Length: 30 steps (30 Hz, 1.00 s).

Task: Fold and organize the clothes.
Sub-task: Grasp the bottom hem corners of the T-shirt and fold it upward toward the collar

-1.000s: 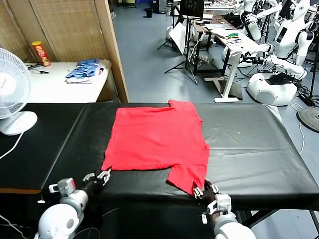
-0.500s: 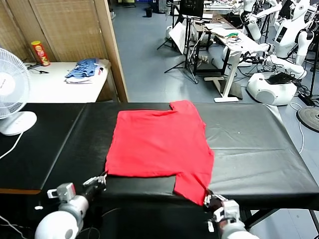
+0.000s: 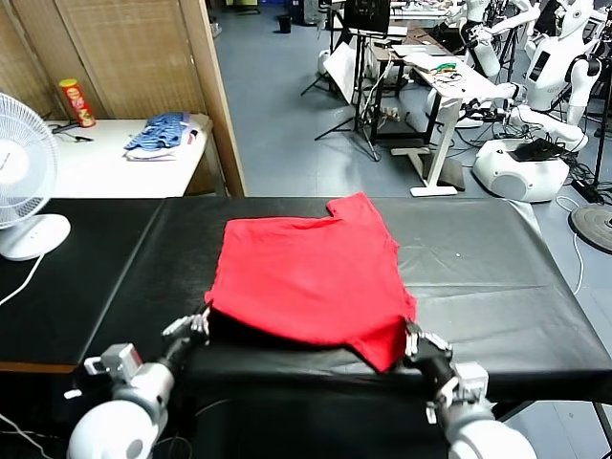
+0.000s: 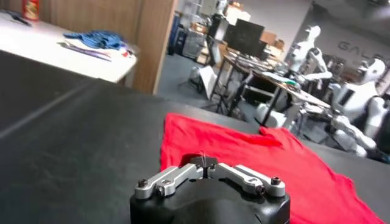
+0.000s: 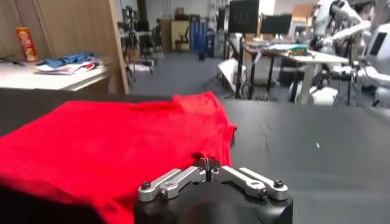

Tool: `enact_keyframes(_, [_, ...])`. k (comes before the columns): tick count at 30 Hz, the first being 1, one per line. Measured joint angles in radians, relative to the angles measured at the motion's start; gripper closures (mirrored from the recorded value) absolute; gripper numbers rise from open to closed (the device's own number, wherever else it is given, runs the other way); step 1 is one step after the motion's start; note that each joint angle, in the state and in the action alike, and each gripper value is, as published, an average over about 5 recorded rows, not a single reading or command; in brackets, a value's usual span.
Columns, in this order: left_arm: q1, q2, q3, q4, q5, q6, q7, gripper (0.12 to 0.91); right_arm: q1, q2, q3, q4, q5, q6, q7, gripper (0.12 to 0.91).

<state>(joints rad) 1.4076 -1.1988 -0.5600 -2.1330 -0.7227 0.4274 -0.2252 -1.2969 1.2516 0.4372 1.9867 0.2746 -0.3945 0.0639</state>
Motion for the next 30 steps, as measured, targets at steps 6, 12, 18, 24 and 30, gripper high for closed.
enact_keyframes(6, [-0.082, -0.003, 0.026, 0.094, 0.052, -0.01, -0.001, 0.904, 0.133, 0.0, -0.037, -0.153, -0.005, 0.009, -0.009, 0.903])
enact_keyframes(12, [-0.162, -0.003, 0.055, 0.187, 0.107, -0.017, 0.004, 0.904, 0.232, 0.004, -0.064, -0.267, 0.011, 0.024, -0.05, 0.889])
enact_keyframes(18, [-0.222, -0.016, 0.072, 0.266, 0.149, -0.015, 0.018, 0.883, 0.238, -0.027, -0.053, -0.26, 0.056, -0.031, -0.088, 0.646])
enact_keyframes(24, [-0.214, -0.01, 0.071, 0.273, 0.169, -0.012, 0.031, 0.612, 0.142, -0.067, -0.029, -0.135, 0.061, -0.065, -0.084, 0.327])
enact_keyframes(30, [-0.169, 0.003, 0.063, 0.251, 0.16, -0.006, 0.043, 0.303, 0.046, -0.074, -0.016, -0.072, 0.024, -0.064, -0.085, 0.277])
